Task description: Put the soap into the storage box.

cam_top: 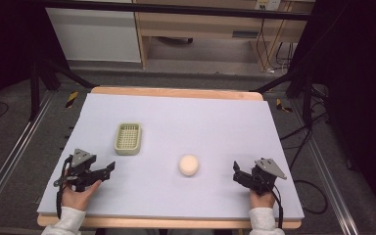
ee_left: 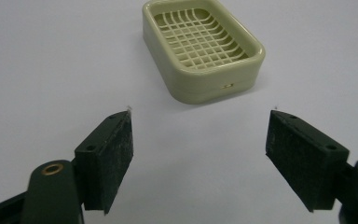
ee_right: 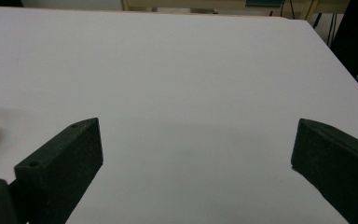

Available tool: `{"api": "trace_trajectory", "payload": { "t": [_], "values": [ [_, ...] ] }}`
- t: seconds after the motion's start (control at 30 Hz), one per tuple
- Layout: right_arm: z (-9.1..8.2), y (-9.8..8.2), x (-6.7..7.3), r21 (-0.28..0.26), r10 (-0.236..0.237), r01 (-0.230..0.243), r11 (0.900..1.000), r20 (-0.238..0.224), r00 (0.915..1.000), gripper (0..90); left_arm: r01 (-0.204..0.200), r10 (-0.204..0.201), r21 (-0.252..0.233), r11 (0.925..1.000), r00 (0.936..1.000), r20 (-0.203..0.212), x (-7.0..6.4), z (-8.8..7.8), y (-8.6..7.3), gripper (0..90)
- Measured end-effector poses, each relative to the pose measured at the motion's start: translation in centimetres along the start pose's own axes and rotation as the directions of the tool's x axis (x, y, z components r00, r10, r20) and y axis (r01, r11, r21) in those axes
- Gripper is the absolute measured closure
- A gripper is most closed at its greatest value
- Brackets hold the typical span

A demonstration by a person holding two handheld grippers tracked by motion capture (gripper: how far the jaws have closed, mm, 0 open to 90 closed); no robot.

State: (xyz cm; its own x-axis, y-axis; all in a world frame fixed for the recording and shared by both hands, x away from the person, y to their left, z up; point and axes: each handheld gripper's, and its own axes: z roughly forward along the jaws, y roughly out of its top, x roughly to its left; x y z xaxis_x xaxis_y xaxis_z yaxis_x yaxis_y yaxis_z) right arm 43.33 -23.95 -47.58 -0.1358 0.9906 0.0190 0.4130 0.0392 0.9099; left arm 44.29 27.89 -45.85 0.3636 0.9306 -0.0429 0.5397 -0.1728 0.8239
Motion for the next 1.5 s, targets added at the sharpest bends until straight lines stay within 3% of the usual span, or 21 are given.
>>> {"api": "trace_trajectory", "payload": {
  "t": [0.43,0.87,1.17,1.5],
  "values": [
    [0.2,-0.2,-0.2,0.02,-0.009,0.009,1.0,-0.007,0.9999,2.5,-0.046,0.046,0.011,0.9989,0.9986,0.026,-1.1,0.1,0.2,23.3],
    [0.3,-0.3,0.0,0.029,-0.012,0.012,0.999,-0.015,0.9998,2.6,-0.071,0.072,-0.007,0.9974,0.9961,0.052,-2.4,0.1,0.8,23.0],
    [0.4,-0.4,0.0,0.032,-0.015,0.016,0.999,-0.017,0.9997,2.6,-0.061,0.063,-0.024,0.9979,0.9951,0.077,-3.4,0.5,1.3,23.7],
    [0.6,-0.5,0.1,0.044,-0.019,0.02,0.999,-0.016,0.9997,2.7,-0.091,0.093,-0.032,0.9954,0.9921,0.085,-4.5,0.6,2.0,24.0]
  ]
}}
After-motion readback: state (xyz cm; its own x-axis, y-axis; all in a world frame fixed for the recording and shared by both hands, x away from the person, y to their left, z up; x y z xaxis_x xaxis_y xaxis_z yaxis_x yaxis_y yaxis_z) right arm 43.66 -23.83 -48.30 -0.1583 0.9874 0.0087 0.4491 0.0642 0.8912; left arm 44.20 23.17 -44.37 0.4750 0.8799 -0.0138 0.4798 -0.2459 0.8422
